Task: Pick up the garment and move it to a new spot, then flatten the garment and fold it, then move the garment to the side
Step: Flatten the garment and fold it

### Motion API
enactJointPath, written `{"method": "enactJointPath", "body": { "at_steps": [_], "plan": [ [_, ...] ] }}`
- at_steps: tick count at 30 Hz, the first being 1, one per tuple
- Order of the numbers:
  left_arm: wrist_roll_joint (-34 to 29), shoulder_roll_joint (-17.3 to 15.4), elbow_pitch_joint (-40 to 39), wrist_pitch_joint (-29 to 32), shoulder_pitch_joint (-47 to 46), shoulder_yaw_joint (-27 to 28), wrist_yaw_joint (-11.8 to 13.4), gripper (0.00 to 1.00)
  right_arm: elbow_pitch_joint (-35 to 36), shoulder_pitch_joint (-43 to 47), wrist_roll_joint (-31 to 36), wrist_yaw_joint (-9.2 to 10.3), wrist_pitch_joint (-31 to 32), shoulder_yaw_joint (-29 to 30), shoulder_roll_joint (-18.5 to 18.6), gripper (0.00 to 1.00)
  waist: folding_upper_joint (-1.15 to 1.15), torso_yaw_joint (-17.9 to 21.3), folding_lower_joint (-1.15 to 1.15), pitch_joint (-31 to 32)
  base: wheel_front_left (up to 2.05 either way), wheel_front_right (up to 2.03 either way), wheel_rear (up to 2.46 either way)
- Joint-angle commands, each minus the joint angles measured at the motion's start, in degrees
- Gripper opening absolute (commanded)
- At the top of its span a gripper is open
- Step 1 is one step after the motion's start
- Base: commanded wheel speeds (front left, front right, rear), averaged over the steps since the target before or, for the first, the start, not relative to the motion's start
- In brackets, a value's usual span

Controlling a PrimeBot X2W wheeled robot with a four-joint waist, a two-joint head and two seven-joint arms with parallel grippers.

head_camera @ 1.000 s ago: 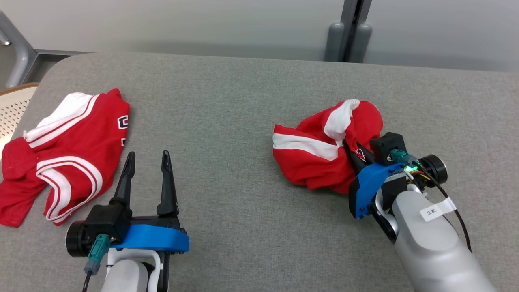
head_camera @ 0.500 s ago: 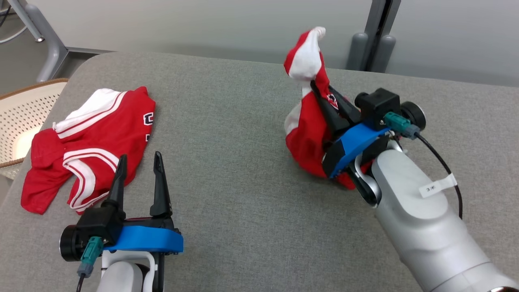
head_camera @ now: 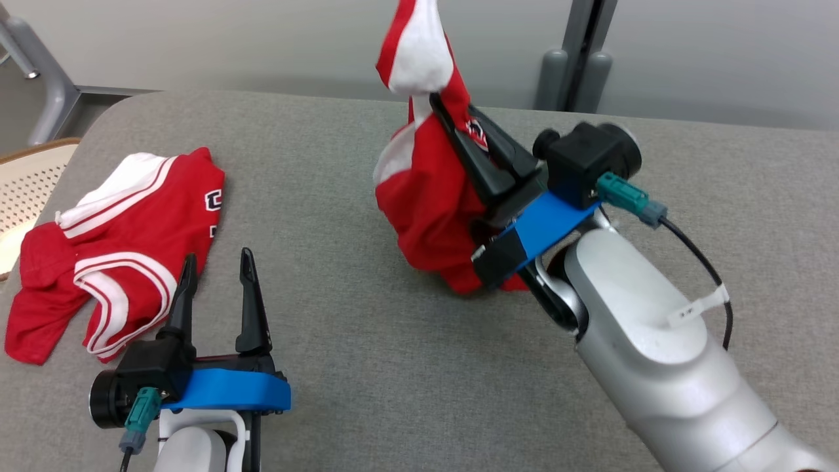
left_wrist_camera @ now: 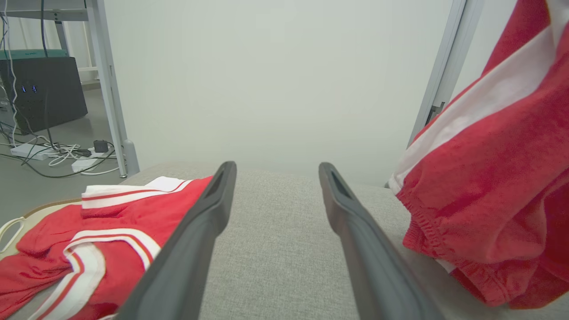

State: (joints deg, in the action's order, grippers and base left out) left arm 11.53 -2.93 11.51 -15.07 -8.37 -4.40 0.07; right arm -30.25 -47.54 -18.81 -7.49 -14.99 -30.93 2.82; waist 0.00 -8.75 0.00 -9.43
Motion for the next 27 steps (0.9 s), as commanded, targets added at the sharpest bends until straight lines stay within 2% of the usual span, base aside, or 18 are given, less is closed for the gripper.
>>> {"method": "enactJointPath", "body": {
  "at_steps": [1, 7, 14, 23, 24, 27],
  "plan": [
    [-0.19, 0.06, -0.1, -0.15, 0.15, 0.05, 0.36, 1.0, 0.17, 2.29, -0.03, -0.01, -0.27, 0.44, 0.14, 0.0, 0.0, 0.71, 0.0, 0.37, 0.0, 0.0, 0.0],
    [-0.32, 0.05, -0.1, -0.15, 0.55, -0.19, -0.08, 1.0, 1.54, 13.15, 2.65, -0.01, -0.28, 5.88, 0.1, 0.0, 0.0, 4.18, 0.0, 0.82, 0.0, 0.0, 0.0],
    [-1.11, 0.06, 0.06, -0.15, 0.42, -0.06, -0.53, 1.0, 4.48, 26.57, 7.16, -0.01, -0.29, 16.25, 0.8, 0.0, 0.0, 7.74, 0.0, 0.96, 0.0, 0.0, 0.0],
    [-1.37, 0.05, 0.52, -0.15, 0.3, -0.54, -0.92, 1.0, 4.94, 38.04, 6.25, -0.01, -0.3, 31.08, 0.89, 0.0, 0.0, 9.82, 0.0, 1.27, 0.0, 0.0, 0.0],
    [-1.36, 0.06, 0.59, -0.15, 0.43, -0.54, -0.93, 1.0, 5.39, 38.44, 6.27, -0.01, -0.3, 32.43, 0.76, 1.0, 0.0, 9.93, 0.0, 1.4, 0.0, 0.0, 0.0],
    [-1.31, 0.06, 0.8, -0.15, 0.81, -0.6, -1.04, 1.0, 5.86, 40.09, 6.37, -0.01, -0.3, 34.8, 0.21, 1.0, 0.0, 10.17, 0.0, 1.9, 0.0, 0.0, 0.0]
  ]
}}
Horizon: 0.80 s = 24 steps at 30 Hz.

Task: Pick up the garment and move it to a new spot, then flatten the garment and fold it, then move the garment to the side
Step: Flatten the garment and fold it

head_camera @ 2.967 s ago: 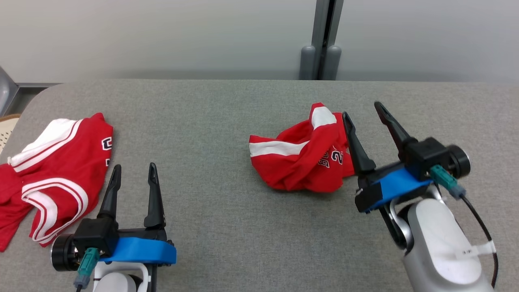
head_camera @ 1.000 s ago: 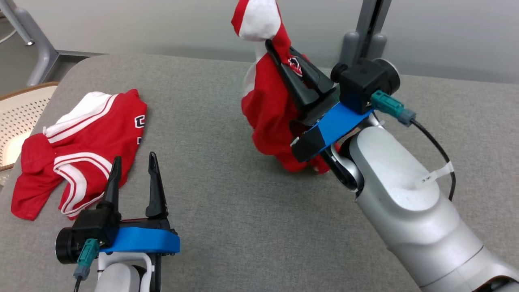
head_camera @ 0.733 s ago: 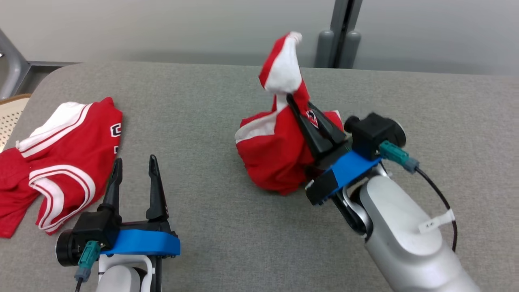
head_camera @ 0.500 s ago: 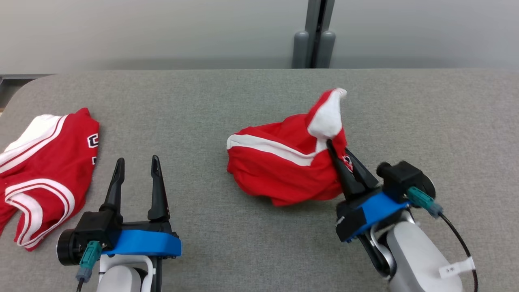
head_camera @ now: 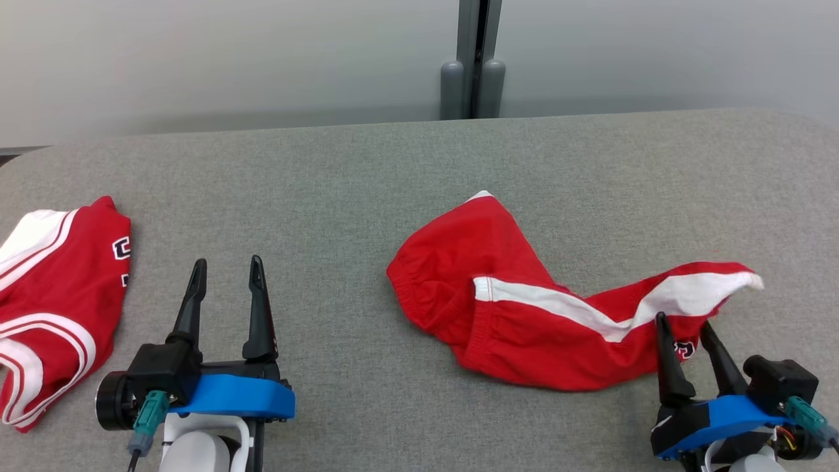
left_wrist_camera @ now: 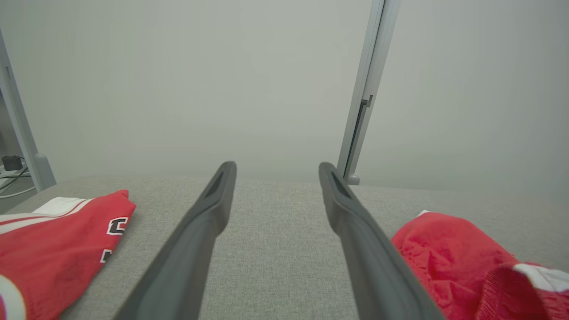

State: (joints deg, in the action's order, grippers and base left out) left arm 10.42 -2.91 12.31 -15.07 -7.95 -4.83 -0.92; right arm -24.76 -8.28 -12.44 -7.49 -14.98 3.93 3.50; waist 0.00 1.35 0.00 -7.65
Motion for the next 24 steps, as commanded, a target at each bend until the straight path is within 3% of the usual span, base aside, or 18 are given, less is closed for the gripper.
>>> {"method": "enactJointPath", "body": {
  "at_steps": [1, 9, 16, 24],
  "plan": [
    [-0.23, 0.03, 0.14, -0.15, 0.49, -0.19, -0.12, 1.0, 0.85, 0.84, 0.1, -0.01, -0.31, 0.78, -0.45, 1.0, 0.0, 0.1, 0.0, 0.29, 0.0, 0.0, 0.0],
    [-0.36, 0.03, 0.54, -0.15, 1.1, -0.37, -0.41, 1.0, 9.41, 1.28, 2.49, -0.01, -0.26, 4.04, -0.62, 1.0, 0.0, -0.17, 0.0, 1.69, 0.0, 0.0, 0.0],
    [-0.68, 0.03, 0.53, -0.15, 1.43, -0.11, -0.43, 1.0, 16.18, 1.52, 5.9, -0.01, -0.26, -0.24, -0.61, 1.0, 0.0, -0.39, 0.0, 1.98, 0.0, 0.0, 0.0],
    [-0.82, 0.04, 0.65, -0.15, 1.52, 0.04, -0.5, 1.0, 16.45, 2.44, 5.78, -0.01, -0.26, -3.92, -0.59, 1.0, 0.0, -0.68, 0.0, 2.07, 0.0, 0.0, 0.0]
  ]
}}
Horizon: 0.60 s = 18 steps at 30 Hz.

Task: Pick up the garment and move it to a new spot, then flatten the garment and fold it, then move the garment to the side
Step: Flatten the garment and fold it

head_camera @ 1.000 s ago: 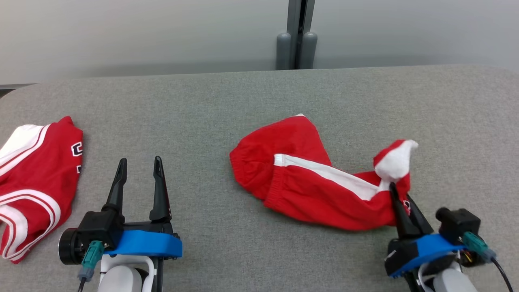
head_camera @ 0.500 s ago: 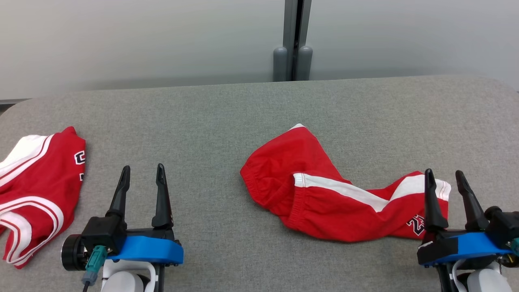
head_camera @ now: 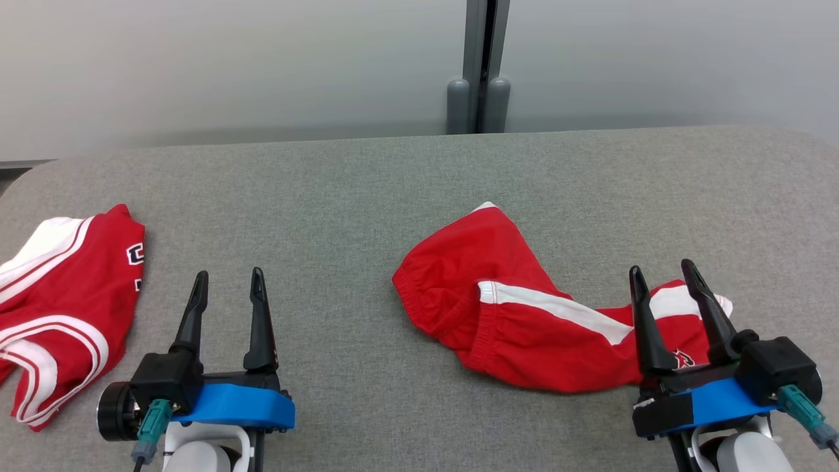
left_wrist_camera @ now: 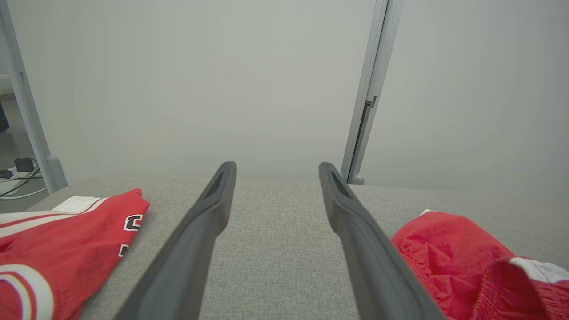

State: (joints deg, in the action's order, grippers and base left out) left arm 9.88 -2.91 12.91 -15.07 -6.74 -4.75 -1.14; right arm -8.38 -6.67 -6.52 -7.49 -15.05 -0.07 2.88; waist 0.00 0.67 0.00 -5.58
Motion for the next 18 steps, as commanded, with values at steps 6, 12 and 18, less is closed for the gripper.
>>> {"method": "enactJointPath", "body": {
  "at_steps": [6, 12, 18],
  "plan": [
    [-0.62, 0.04, 0.12, -0.15, -0.34, -0.41, -0.48, 1.0, -0.82, 0.38, -0.27, -0.01, -0.19, -0.3, 0.02, 1.0, 0.0, 0.38, 0.0, -0.37, 0.0, 0.0, 0.0],
    [0.85, 0.04, 3.7, -0.15, -3.87, -5.03, -3.0, 1.0, -1.15, -0.67, -0.32, -0.01, -0.19, 0.35, 0.02, 1.0, 0.0, 1.42, 0.0, -0.98, 0.0, 0.0, 0.0],
    [0.87, 0.03, 7.95, 0.91, -8.85, -13.17, -5.09, 1.0, -1.52, -1.14, -0.7, -0.01, -0.19, 0.74, 0.02, 1.0, 0.0, 2.76, 0.0, -1.81, 0.0, 0.0, 0.0]
  ]
}}
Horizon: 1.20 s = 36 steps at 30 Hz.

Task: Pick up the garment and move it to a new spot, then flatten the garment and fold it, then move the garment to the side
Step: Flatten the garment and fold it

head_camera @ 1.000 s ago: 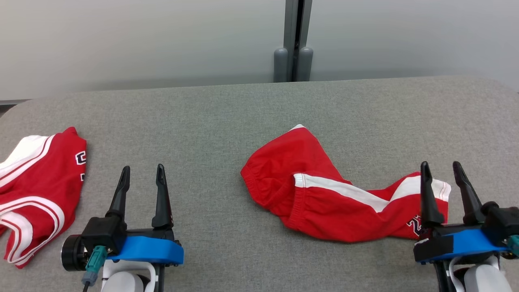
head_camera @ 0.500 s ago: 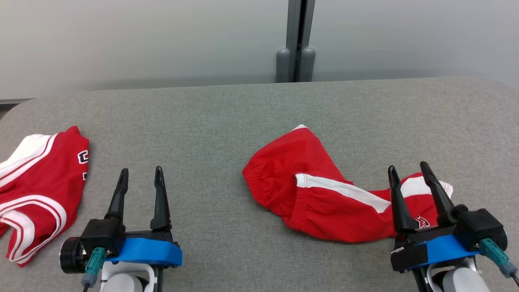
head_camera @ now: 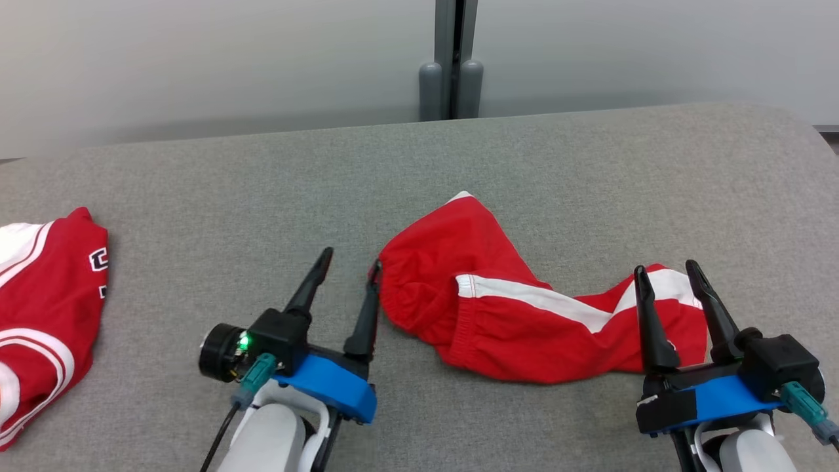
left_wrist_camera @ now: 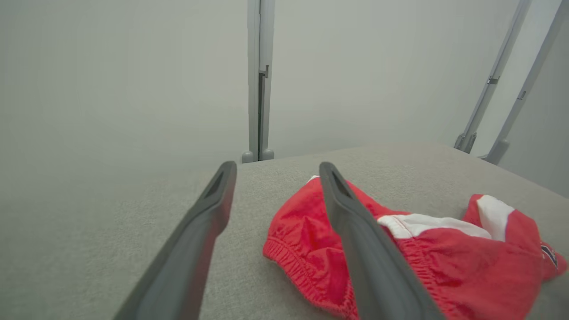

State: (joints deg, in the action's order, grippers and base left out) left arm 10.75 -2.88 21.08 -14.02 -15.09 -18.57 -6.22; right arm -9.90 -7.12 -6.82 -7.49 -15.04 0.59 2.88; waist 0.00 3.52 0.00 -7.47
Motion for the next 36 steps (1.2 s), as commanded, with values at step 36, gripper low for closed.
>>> {"method": "enactJointPath", "body": {
  "at_steps": [36],
  "plan": [
    [17.02, -1.3, 16.85, 2.25, -17.01, -21.29, -1.39, 1.0, -1.01, -3.88, -3.55, -0.01, -0.2, -1.97, 0.01, 1.0, 0.0, 9.66, 0.0, -6.22, 0.0, 0.0, 0.0]
  ]
}}
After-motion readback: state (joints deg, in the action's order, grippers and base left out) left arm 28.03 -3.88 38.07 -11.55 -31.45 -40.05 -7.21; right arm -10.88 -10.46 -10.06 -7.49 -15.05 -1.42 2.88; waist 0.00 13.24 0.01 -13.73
